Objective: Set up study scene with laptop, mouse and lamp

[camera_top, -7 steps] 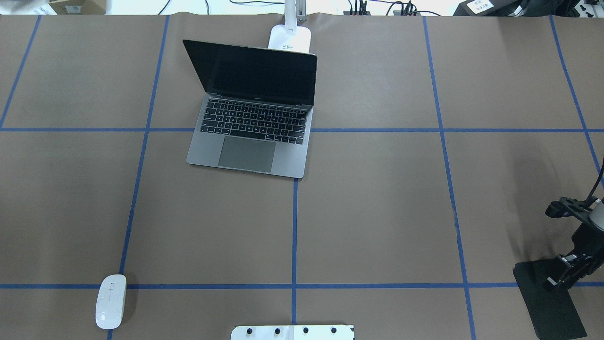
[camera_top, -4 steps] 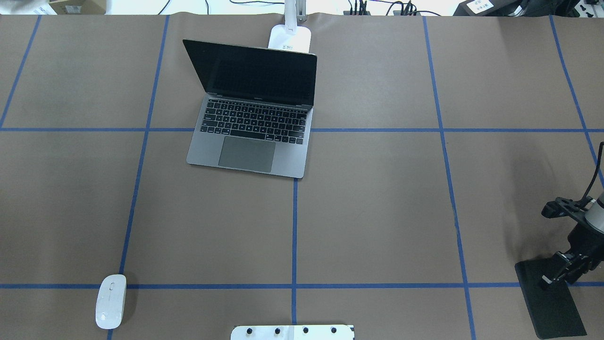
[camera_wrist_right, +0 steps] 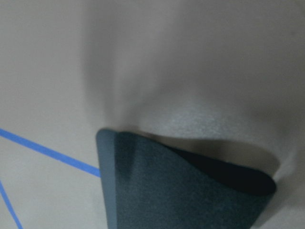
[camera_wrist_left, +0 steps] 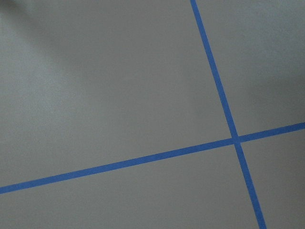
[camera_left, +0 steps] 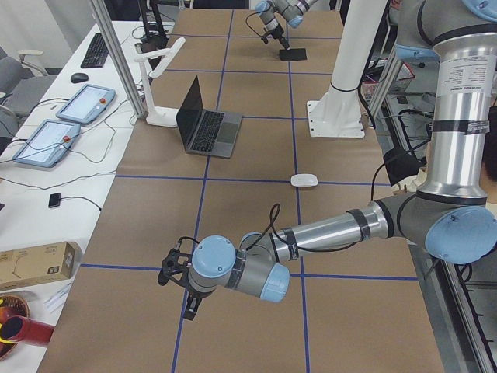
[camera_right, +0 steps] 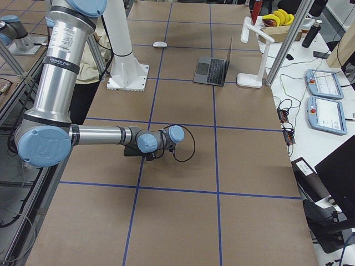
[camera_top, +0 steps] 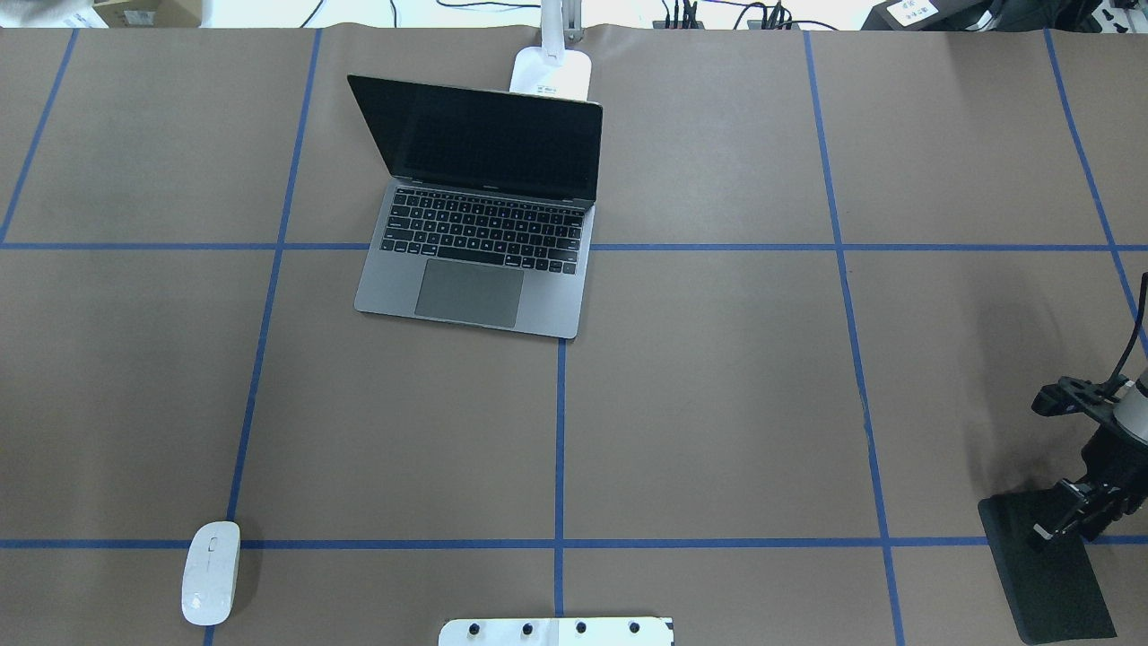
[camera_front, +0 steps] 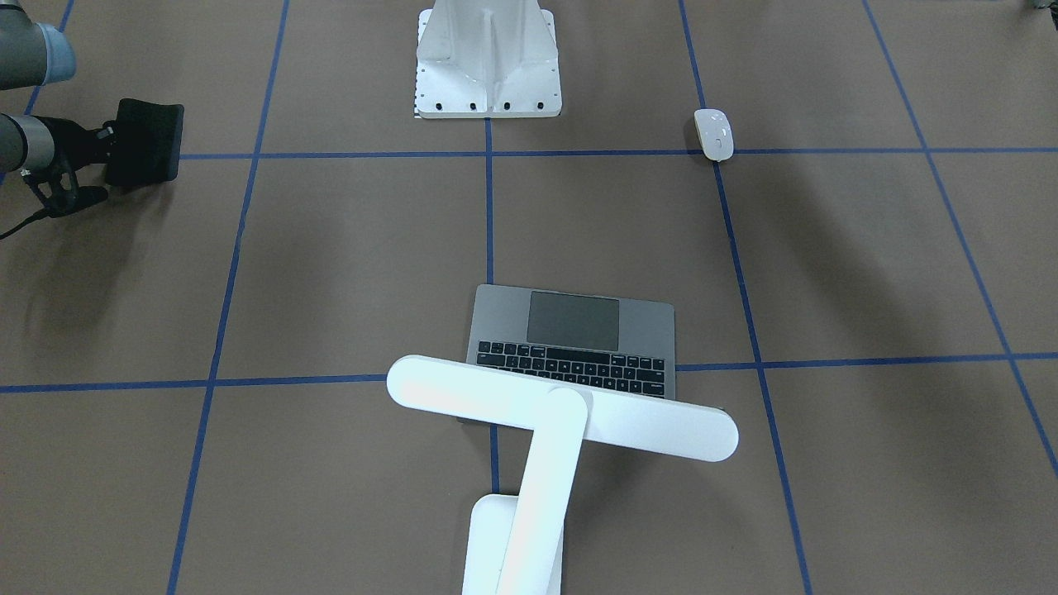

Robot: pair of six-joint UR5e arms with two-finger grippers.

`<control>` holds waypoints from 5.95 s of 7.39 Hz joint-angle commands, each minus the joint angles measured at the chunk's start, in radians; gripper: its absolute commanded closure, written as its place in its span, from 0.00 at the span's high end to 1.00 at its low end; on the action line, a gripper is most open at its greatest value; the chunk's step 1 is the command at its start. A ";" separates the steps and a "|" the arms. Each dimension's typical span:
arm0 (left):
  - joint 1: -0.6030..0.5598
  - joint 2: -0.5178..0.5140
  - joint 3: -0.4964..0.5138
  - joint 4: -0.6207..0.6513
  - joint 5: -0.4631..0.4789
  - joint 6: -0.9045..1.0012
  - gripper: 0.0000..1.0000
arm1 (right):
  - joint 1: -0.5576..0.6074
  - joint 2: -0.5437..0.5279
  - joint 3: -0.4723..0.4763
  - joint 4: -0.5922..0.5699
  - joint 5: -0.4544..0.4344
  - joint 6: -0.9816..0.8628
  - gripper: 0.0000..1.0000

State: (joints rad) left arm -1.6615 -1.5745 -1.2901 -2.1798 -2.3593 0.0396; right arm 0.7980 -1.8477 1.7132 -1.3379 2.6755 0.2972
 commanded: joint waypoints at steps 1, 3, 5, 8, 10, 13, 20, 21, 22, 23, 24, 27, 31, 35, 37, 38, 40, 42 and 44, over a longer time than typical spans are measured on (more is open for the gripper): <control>-0.001 0.001 0.000 0.000 0.000 0.000 1.00 | 0.001 -0.001 -0.001 -0.001 -0.009 0.000 1.00; -0.001 -0.001 0.000 0.000 0.000 0.002 1.00 | 0.001 0.001 0.028 -0.003 0.000 0.003 0.98; -0.001 -0.005 0.000 0.006 0.000 0.003 1.00 | 0.003 0.001 0.034 0.002 0.020 0.039 0.04; -0.003 -0.016 0.000 0.031 0.002 0.019 1.00 | 0.009 -0.002 0.036 0.009 0.021 0.040 0.00; -0.021 -0.036 0.000 0.070 0.002 0.058 1.00 | 0.033 0.001 0.048 0.008 0.024 0.040 0.00; -0.040 -0.051 0.000 0.124 0.002 0.097 1.00 | 0.238 0.053 0.095 -0.006 0.107 0.074 0.00; -0.040 -0.051 0.000 0.124 0.000 0.097 1.00 | 0.322 0.488 0.120 -0.093 -0.106 0.557 0.00; -0.040 -0.051 0.002 0.124 0.000 0.098 1.00 | 0.310 0.596 0.137 -0.250 -0.190 0.562 0.00; -0.040 -0.051 0.002 0.124 0.000 0.097 1.00 | 0.291 0.721 0.141 -0.405 -0.271 0.562 0.00; -0.040 -0.050 0.002 0.124 0.000 0.097 1.00 | 0.270 0.784 0.143 -0.472 -0.319 0.563 0.00; -0.041 -0.051 0.002 0.124 0.000 0.098 1.00 | 0.236 0.803 0.149 -0.477 -0.350 0.604 0.00; -0.041 -0.050 0.002 0.124 0.000 0.098 1.00 | 0.134 0.899 0.149 -0.475 -0.425 0.729 0.00; -0.041 -0.050 0.005 0.138 0.002 0.097 1.00 | 0.089 0.894 0.137 -0.472 -0.557 0.717 0.00; -0.037 -0.050 0.003 0.168 0.000 0.097 1.00 | 0.076 0.895 0.137 -0.471 -0.597 0.720 1.00; -0.038 -0.048 -0.012 0.213 -0.026 0.083 1.00 | 0.078 0.880 0.141 -0.472 -0.605 0.717 1.00; -0.038 -0.039 -0.012 0.216 -0.094 0.053 1.00 | 0.079 0.859 0.147 -0.471 -0.603 0.703 1.00; 0.020 -0.009 -0.108 0.260 -0.155 -0.195 1.00 | 0.070 0.802 0.148 -0.471 -0.603 0.647 1.00; 0.154 0.026 -0.350 0.406 -0.156 -0.515 1.00 | 0.076 0.707 0.149 -0.471 -0.605 0.521 1.00; 0.312 0.092 -0.544 0.431 -0.143 -0.702 1.00 | 0.084 0.641 0.148 -0.472 -0.605 0.369 1.00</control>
State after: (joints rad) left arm -1.4561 -1.5196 -1.7096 -1.7677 -2.5103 -0.5390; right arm 0.8790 -1.1594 1.8619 -1.8096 2.0711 0.7652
